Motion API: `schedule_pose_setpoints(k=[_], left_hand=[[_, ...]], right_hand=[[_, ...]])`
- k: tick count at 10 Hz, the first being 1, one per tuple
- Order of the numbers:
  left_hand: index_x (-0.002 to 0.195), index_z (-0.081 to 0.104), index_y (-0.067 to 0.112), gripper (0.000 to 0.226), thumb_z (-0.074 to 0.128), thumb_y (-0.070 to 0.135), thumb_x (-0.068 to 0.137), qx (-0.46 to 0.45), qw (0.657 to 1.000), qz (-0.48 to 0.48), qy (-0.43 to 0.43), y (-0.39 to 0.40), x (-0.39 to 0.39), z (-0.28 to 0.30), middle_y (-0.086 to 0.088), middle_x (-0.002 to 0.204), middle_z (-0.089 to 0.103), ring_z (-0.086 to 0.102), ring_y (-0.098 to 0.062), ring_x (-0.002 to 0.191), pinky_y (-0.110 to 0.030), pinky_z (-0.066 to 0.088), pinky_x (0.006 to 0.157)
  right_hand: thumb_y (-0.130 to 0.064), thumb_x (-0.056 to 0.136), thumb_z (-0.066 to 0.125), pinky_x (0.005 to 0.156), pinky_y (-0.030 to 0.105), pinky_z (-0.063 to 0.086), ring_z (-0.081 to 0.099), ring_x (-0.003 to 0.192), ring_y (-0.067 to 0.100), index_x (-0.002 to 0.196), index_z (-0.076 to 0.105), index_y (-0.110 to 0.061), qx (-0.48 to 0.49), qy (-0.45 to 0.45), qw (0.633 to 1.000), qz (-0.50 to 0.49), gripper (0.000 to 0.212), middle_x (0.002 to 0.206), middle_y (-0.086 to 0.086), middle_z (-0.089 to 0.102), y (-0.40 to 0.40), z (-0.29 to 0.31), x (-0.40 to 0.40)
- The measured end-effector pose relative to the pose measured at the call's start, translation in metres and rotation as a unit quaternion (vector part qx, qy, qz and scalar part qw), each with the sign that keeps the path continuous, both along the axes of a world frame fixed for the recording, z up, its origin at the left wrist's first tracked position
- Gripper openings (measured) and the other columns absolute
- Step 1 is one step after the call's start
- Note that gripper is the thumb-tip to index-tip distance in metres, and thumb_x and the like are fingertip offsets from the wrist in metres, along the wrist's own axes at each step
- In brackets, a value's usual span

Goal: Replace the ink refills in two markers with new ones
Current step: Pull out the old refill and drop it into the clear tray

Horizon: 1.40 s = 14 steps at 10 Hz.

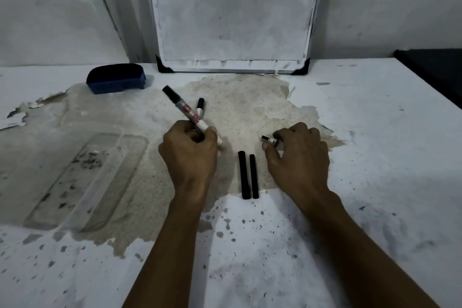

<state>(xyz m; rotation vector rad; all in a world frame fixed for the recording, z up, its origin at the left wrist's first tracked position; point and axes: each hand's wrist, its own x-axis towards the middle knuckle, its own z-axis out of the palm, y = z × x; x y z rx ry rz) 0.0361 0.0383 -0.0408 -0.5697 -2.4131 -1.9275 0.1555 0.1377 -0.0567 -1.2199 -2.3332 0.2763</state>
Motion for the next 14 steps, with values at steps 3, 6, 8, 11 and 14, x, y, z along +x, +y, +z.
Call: schedule_pose_setpoints(k=[3,6,8,11,14], left_hand=[[0.1,0.071,0.001,0.018,0.075,0.01,0.085,0.082,0.997,0.001,0.006,0.0,-0.001,0.004,0.0,0.079,0.075,0.074,-0.002,0.064,-0.014,0.058,0.061],[0.1,0.07,0.0,0.02,0.076,0.01,0.084,0.153,0.987,0.011,0.035,-0.001,0.0,0.009,-0.008,0.086,0.077,0.078,-0.015,0.078,-0.036,0.064,0.073],[0.098,0.071,0.0,0.02,0.077,0.011,0.083,0.167,0.986,0.008,-0.016,0.004,0.0,0.001,-0.011,0.085,0.078,0.078,-0.02,0.078,-0.041,0.063,0.074],[0.096,0.071,0.0,0.018,0.076,0.012,0.083,0.171,0.983,0.017,-0.059,0.003,-0.004,-0.002,-0.01,0.084,0.078,0.078,-0.019,0.077,-0.041,0.064,0.074],[0.093,0.072,0.004,0.014,0.077,0.013,0.083,0.192,0.98,0.023,-0.056,-0.013,-0.007,0.015,-0.005,0.08,0.078,0.078,-0.015,0.073,-0.041,0.064,0.073]], right_hand=[[-0.037,0.088,0.056,0.085,0.042,0.039,0.049,0.105,0.03,0.105,0.067,-0.017,-0.008,-0.002,1.0,0.002,0.028,0.109,0.007,0.06,0.0,0.001,0.0],[-0.036,0.088,0.055,0.084,0.041,0.038,0.049,0.106,0.029,0.105,0.066,-0.017,-0.008,-0.004,1.0,0.002,0.028,0.11,0.007,0.061,0.0,0.002,0.001],[-0.035,0.088,0.057,0.086,0.041,0.038,0.049,0.108,0.029,0.108,0.066,-0.017,-0.015,0.006,1.0,0.006,0.028,0.111,0.007,0.06,0.0,0.002,0.002],[-0.031,0.076,0.071,0.093,0.039,0.037,0.037,0.125,0.024,0.114,0.066,-0.028,0.015,0.099,0.988,0.122,0.038,0.127,0.006,0.05,-0.007,0.004,-0.009],[-0.026,0.081,0.071,0.093,0.036,0.033,0.047,0.117,0.023,0.096,0.075,-0.023,0.055,0.068,0.984,0.153,0.016,0.115,0.001,0.061,-0.028,0.032,-0.042]])
